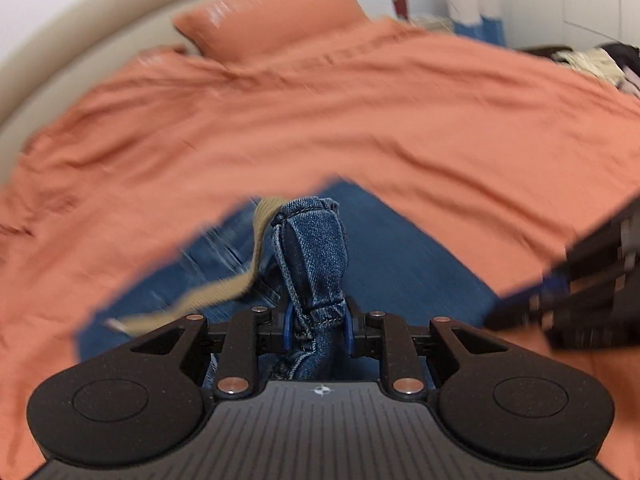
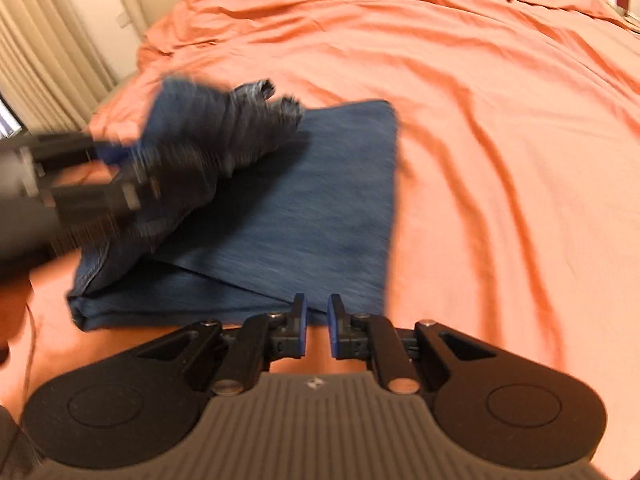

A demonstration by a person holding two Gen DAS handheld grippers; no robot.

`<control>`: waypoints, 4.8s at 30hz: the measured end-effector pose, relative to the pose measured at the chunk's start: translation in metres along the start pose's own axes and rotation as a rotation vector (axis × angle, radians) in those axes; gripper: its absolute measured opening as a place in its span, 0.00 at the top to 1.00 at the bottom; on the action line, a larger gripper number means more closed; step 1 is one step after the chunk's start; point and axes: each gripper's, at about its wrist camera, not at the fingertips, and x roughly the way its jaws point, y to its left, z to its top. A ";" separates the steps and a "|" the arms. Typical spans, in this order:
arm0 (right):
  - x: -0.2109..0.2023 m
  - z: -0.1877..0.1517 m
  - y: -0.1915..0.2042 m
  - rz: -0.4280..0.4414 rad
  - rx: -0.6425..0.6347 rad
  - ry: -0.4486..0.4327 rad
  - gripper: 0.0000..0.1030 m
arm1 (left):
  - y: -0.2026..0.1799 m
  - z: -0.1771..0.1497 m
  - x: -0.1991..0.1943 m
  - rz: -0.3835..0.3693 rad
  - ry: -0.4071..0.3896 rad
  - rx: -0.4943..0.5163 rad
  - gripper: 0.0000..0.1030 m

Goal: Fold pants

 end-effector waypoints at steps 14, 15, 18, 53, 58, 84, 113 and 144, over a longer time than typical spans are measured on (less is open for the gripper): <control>-0.011 0.024 0.001 0.030 0.010 -0.074 0.76 | 0.066 -0.007 -0.024 -0.403 0.021 -0.228 0.42; -0.010 0.031 0.005 0.040 0.016 -0.083 0.76 | 0.074 -0.008 -0.030 -0.377 0.009 -0.218 0.42; -0.004 0.049 0.014 0.073 0.047 -0.108 0.73 | 0.099 -0.011 -0.043 -0.280 -0.010 -0.186 0.42; 0.026 0.075 0.014 0.128 0.158 -0.102 0.55 | 0.228 -0.089 -0.049 0.015 0.062 -0.369 0.42; 0.069 0.103 0.002 0.185 0.314 -0.079 0.56 | 0.245 -0.088 -0.032 0.020 0.047 -0.468 0.42; 0.035 0.149 0.010 -0.061 0.188 -0.197 0.89 | 0.250 -0.090 -0.017 -0.046 -0.006 -0.531 0.42; -0.024 -0.067 0.014 -0.068 0.487 -0.427 0.62 | 0.094 -0.150 -0.093 0.082 0.068 -0.207 0.30; -0.003 -0.052 -0.043 0.192 0.743 -0.457 0.45 | 0.133 -0.134 -0.114 -0.064 0.074 -0.213 0.54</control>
